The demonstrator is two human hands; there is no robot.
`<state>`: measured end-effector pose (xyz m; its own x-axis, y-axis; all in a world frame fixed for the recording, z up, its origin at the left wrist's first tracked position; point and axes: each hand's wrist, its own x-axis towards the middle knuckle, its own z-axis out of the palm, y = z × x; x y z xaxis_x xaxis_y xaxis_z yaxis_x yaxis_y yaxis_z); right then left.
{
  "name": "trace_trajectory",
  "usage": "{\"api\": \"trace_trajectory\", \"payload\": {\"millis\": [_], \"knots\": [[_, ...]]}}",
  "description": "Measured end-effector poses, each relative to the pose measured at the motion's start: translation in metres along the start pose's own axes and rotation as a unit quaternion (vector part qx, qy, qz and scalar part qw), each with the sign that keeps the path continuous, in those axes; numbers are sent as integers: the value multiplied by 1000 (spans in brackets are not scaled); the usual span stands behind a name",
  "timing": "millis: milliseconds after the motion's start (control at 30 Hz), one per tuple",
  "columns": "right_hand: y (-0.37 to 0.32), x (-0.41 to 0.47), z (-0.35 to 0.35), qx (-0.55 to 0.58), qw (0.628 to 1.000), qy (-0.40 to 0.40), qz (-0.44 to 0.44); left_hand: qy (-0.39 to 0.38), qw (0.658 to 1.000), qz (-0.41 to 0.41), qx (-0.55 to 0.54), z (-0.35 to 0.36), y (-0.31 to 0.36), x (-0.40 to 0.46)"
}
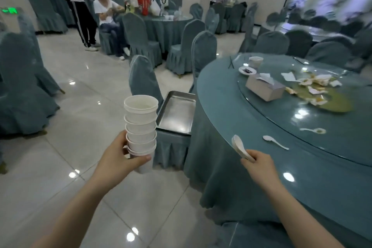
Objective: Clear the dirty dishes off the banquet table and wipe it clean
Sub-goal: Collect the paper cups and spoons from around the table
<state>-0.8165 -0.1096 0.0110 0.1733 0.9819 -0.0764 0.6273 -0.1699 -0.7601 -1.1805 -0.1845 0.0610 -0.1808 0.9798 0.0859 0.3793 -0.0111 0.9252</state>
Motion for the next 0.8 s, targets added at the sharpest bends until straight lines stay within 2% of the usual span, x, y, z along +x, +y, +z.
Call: {"api": "trace_trajectory", "payload": {"millis": [300,433,600,800], "knots": [[27,53,10,-68,981,140,120,-148,989,27,-14,55,-12,163],[60,86,10,-91,966,158,182,-180,982,63,-4,110,-2,224],[98,137,1,-92,947,172,254,-220,973,64,-23,173,4,288],[114,199,-17,-144,938,186,256,-257,964,53,-47,231,2,356]]}}
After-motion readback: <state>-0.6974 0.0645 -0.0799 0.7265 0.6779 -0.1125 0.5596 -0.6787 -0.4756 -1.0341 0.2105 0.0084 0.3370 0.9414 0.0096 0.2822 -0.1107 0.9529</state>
